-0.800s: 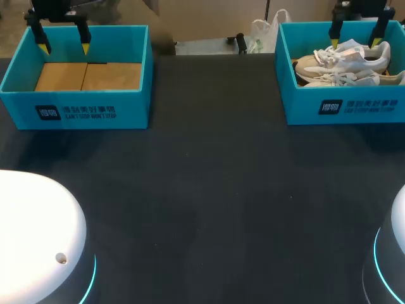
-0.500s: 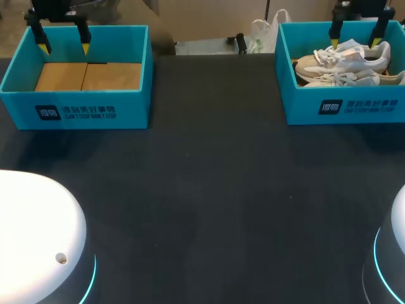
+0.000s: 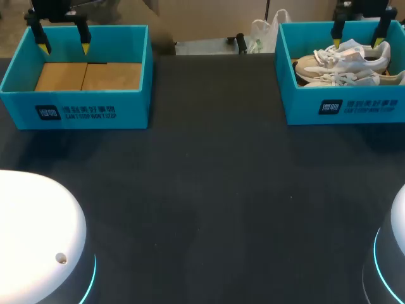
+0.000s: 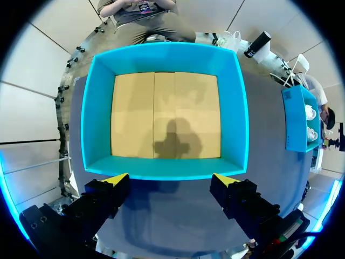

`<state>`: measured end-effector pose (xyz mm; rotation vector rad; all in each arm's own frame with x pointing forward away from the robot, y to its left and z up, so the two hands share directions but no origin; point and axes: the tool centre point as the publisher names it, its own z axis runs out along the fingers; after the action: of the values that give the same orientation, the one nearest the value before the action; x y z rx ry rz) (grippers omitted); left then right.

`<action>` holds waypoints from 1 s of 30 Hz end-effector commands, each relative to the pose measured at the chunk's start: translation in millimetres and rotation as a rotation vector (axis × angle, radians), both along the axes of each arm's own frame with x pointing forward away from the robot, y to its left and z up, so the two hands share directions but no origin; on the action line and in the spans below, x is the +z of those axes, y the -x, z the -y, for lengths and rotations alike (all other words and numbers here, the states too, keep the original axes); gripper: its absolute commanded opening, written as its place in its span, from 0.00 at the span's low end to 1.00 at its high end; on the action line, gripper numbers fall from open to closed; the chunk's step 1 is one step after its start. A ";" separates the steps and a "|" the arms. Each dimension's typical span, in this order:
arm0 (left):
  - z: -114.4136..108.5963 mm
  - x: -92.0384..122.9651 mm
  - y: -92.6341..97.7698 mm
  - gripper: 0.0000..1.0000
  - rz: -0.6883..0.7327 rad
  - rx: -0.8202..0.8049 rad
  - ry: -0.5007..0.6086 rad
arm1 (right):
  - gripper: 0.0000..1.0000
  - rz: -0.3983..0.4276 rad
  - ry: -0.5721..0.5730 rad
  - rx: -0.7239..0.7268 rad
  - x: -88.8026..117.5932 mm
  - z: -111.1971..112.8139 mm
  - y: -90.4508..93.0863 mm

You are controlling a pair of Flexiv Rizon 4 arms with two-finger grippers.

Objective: Take the shoe out of the shoebox, open the shoe tongue, remove and reinsert the insole, then place the shoe into the shoebox

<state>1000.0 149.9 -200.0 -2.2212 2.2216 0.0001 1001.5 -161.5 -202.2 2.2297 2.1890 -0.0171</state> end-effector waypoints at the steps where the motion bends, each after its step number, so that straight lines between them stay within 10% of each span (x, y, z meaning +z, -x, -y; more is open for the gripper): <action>1: 0.0 0.0 0.0 1.00 0.000 0.000 0.000 | 1.00 0.003 -0.001 -0.008 -6.6 16.8 1.4; 30: 0.0 0.0 0.0 1.00 0.000 0.000 0.000 | 1.00 0.017 0.101 -0.025 -52.4 117.8 6.6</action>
<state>1000.0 149.9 -200.1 -2.2212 2.2217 0.0001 998.8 -274.7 -247.7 2.1989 2.0989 -0.1298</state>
